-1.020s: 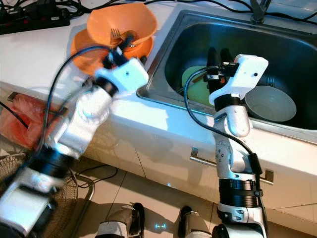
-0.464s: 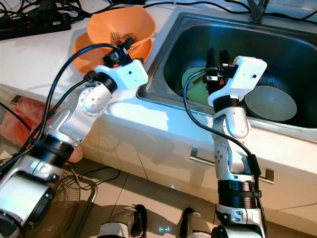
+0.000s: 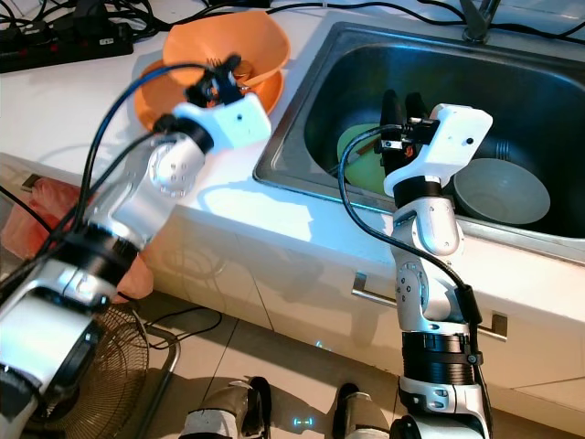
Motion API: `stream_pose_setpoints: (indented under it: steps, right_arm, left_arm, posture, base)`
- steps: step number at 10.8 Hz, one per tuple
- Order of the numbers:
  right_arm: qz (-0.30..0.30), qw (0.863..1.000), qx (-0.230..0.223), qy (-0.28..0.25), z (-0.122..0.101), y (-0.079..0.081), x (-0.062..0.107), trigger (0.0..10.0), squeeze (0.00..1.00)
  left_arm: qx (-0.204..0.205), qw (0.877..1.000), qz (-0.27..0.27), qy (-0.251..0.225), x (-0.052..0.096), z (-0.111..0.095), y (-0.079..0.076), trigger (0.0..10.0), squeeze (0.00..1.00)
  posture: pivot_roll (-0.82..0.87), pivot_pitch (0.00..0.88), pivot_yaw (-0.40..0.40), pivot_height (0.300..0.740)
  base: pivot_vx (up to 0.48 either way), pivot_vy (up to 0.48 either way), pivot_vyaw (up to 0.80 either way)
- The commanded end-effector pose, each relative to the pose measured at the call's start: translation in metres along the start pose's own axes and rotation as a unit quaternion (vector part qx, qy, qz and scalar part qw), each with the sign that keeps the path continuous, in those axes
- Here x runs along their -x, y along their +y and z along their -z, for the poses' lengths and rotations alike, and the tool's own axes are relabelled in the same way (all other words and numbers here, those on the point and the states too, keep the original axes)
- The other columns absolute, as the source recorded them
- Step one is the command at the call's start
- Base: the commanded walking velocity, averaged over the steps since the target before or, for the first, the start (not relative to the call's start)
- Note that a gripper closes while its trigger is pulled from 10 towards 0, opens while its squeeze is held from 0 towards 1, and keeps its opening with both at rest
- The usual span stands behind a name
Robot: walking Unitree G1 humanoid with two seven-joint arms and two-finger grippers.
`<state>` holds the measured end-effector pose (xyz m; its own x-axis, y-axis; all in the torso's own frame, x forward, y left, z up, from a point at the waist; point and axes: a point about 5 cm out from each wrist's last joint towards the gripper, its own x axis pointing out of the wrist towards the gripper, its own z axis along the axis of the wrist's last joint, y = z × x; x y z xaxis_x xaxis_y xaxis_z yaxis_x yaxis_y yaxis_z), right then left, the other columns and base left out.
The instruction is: Kitchen organization
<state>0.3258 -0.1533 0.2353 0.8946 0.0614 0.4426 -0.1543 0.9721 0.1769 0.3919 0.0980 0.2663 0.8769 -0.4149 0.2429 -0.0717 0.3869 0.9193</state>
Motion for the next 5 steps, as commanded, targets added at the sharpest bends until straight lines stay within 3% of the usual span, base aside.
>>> stream_pose_setpoints:
  steps: [1, 2, 3, 5]
  right_arm:
    - [0.002, 1.0, 0.0, -0.004, -0.0018, -0.0005, 0.0015, 10.0, 0.0]
    - [0.003, 1.0, 0.001, -0.004, -0.0018, -0.001, 0.0015, 10.0, 0.0]
    - [0.004, 1.0, 0.001, -0.004, -0.0018, -0.0012, 0.0012, 10.0, 0.0]
    - [0.005, 1.0, 0.0, -0.004, -0.0017, -0.0016, 0.0011, 10.0, 0.0]
  left_arm:
    - [-0.007, 1.0, 0.003, -0.003, -0.0017, -0.0006, -0.0022, 10.0, 0.0]
    - [0.001, 1.0, 0.002, -0.004, -0.0027, -0.0001, -0.0038, 3.5, 0.0]
    - [0.006, 1.0, 0.006, -0.009, -0.0029, -0.0011, -0.0059, 0.0, 0.0]
    - [0.006, 1.0, 0.008, -0.01, -0.0027, -0.0008, -0.0078, 0.0, 0.0]
  posture:
    - [0.08, 0.199, 0.063, 0.74]
    - [0.08, 0.201, 0.063, 0.74]
    - [0.08, 0.202, 0.063, 0.74]
    - [0.08, 0.203, 0.062, 0.74]
  base:
    - [0.0, 0.0, 0.0]
    - [0.0, 0.0, 0.0]
    - [0.0, 0.0, 0.0]
    - [0.0, 0.0, 0.0]
